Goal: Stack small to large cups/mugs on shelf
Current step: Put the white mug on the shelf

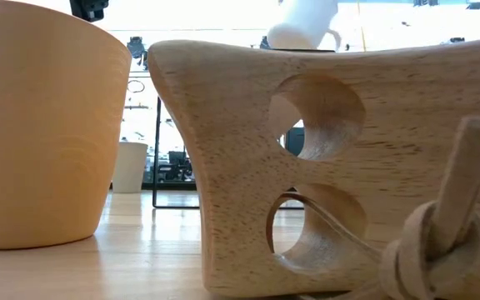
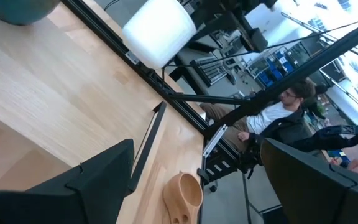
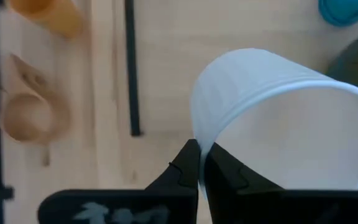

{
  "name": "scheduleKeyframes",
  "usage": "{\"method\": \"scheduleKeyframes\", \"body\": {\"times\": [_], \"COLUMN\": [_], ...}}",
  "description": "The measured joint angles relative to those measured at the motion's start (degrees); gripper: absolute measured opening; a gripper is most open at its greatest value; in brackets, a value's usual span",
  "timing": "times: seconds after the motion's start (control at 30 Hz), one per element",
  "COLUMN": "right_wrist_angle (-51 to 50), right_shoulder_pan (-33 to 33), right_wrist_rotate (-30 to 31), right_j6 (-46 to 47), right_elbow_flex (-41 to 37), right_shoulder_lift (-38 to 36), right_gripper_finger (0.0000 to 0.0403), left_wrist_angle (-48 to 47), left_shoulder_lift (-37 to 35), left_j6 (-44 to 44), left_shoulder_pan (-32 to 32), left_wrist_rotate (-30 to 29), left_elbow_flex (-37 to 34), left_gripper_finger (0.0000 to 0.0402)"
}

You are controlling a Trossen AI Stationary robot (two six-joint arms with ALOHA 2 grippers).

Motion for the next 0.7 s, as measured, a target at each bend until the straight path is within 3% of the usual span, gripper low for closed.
{"method": "scheduleKeyframes", "body": {"times": [0.17,0.33,0.53,0.7], "right_wrist_angle": [4.01,8.49,25.92,39.04], "right_shoulder_pan": [1.94,1.94,4.08,5.99], "right_wrist_rotate": [-0.3,-11.13,-22.02,-25.94], "right_j6": [-4.35,-1.49,4.12,7.71], "right_elbow_flex": [3.03,6.48,7.53,7.53], "right_shoulder_lift": [1.35,0.54,-3.54,-5.03], "right_gripper_finger": [0.0,0.0,0.0,0.0], "left_wrist_angle": [-0.81,-1.4,-1.0,1.62], "left_shoulder_lift": [-0.02,-0.01,0.0,1.09], "left_j6": [0.38,-1.11,-4.27,-9.59], "left_shoulder_pan": [-0.04,-0.04,-0.04,-0.38], "left_wrist_rotate": [-0.26,-0.23,2.25,2.61], "left_elbow_flex": [0.0,0.0,0.0,0.0], "left_gripper_finger": [0.0349,0.0349,0.0349,0.0349]}}
